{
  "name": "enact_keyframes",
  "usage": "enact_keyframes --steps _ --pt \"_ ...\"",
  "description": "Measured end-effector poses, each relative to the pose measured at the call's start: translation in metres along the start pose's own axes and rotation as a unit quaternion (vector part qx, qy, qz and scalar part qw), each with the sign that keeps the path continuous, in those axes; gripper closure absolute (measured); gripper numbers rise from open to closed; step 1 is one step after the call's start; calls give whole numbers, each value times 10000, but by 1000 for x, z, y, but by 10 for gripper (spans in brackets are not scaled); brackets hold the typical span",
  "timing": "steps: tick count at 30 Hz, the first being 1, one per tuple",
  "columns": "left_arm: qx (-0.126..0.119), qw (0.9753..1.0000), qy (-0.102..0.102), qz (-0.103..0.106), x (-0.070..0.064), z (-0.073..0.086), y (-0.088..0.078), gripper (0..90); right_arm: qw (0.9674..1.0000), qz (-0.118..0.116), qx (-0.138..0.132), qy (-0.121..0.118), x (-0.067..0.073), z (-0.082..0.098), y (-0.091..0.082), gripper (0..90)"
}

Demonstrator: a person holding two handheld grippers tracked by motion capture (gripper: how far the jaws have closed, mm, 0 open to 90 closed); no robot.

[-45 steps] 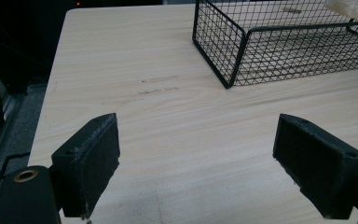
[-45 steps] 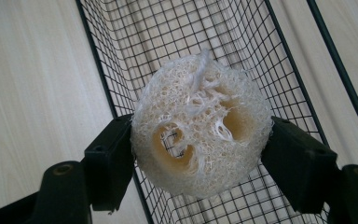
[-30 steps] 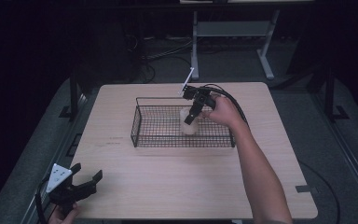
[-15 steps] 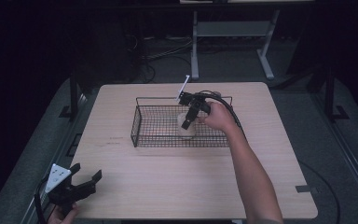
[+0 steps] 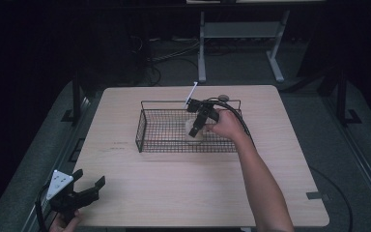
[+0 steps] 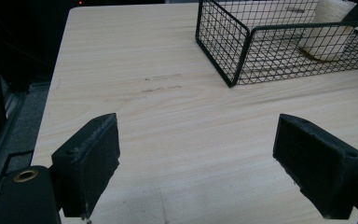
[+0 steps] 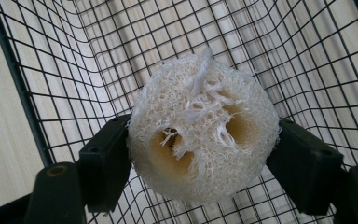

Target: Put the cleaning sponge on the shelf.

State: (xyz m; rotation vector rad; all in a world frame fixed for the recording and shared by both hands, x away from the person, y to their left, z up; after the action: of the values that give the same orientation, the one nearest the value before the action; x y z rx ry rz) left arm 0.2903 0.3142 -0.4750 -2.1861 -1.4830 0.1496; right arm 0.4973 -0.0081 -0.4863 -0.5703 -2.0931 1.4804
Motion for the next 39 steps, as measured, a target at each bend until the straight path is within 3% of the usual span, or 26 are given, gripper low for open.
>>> enact_keyframes --steps 11,33,39 --pt "15 10000 5 -6 -1 -1 3 138 9999 -62 -116 33 0 0 -11 180" --pt "50 10000 21 -13 -2 1 3 138 9982 -122 -583 6 7 10 -57 155" --pt "79 9999 79 -3 -4 1 2 138 9987 -96 -508 -23 12 15 -60 154"
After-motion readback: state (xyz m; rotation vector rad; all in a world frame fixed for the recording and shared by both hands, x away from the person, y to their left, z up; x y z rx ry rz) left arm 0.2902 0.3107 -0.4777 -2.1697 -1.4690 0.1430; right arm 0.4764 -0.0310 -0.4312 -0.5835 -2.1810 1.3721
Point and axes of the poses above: each handheld gripper's, and its own axes: y roughly forward along the jaws, z roughly out of its underside, x roughly to its left, the point moved 10 cm from there along y, roughly forward along the jaws, and after that the axes turned 14 degrees about y, right-handed, at the moved point
